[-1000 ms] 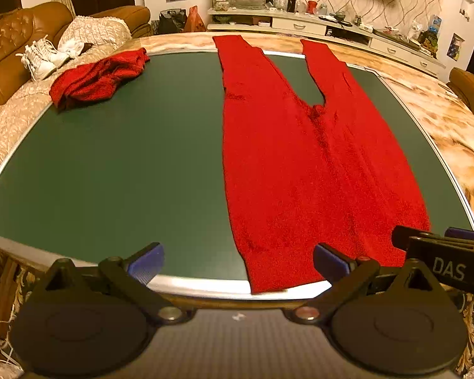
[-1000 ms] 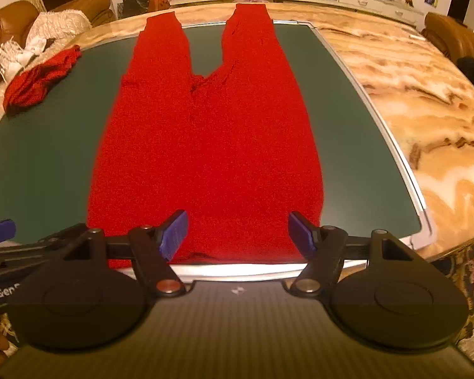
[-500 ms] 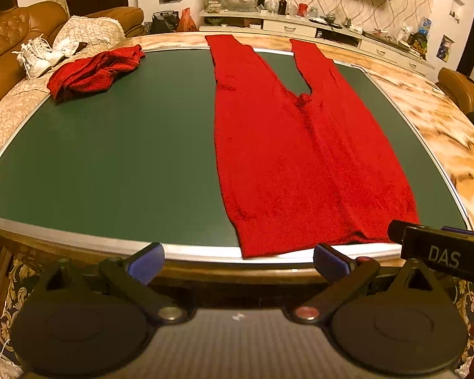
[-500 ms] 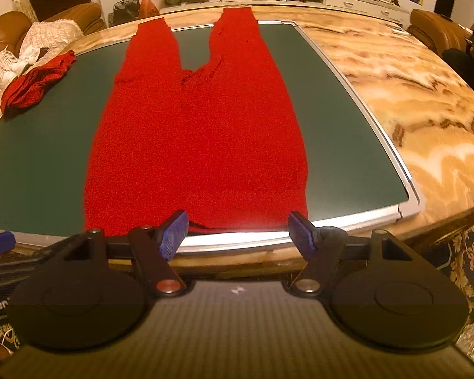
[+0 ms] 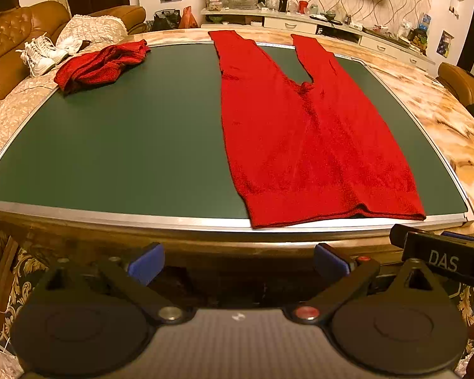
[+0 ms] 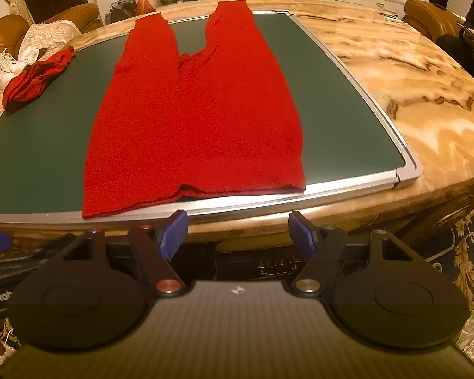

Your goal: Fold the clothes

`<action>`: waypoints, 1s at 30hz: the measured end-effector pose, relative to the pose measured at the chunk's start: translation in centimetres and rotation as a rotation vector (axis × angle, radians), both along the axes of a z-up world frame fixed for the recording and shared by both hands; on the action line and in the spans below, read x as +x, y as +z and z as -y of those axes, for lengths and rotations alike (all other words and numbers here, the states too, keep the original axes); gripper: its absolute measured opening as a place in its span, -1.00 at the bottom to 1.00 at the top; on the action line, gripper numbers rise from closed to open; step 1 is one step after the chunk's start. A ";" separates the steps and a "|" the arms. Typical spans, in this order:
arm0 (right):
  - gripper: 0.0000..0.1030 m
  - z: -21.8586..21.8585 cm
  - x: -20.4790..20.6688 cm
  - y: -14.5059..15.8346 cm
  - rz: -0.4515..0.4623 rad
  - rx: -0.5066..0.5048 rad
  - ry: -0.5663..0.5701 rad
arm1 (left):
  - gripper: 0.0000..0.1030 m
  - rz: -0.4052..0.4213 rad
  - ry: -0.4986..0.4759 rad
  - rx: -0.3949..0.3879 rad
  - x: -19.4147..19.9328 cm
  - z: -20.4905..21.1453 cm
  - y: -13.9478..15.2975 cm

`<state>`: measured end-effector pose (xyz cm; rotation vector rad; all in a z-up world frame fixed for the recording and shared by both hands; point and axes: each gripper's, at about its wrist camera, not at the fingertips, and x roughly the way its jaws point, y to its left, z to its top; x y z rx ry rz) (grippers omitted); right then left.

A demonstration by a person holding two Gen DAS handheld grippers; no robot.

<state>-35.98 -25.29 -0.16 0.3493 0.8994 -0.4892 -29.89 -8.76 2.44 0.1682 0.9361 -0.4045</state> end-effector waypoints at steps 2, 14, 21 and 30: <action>0.52 -0.3 -0.2 -0.1 0.006 0.005 -0.001 | 0.99 0.007 0.003 0.002 -0.2 -0.2 -0.1; 0.52 -1.5 -1.1 0.0 0.020 -0.021 -0.006 | 0.99 0.018 0.003 -0.001 -1.1 -1.3 -0.8; 0.52 -1.8 -1.6 0.1 0.019 -0.036 -0.002 | 0.99 0.033 -0.003 -0.003 -1.6 -1.5 -0.7; 0.52 -1.9 -2.2 -0.1 0.024 -0.027 -0.008 | 0.99 0.020 0.018 -0.003 -1.5 -2.1 -1.0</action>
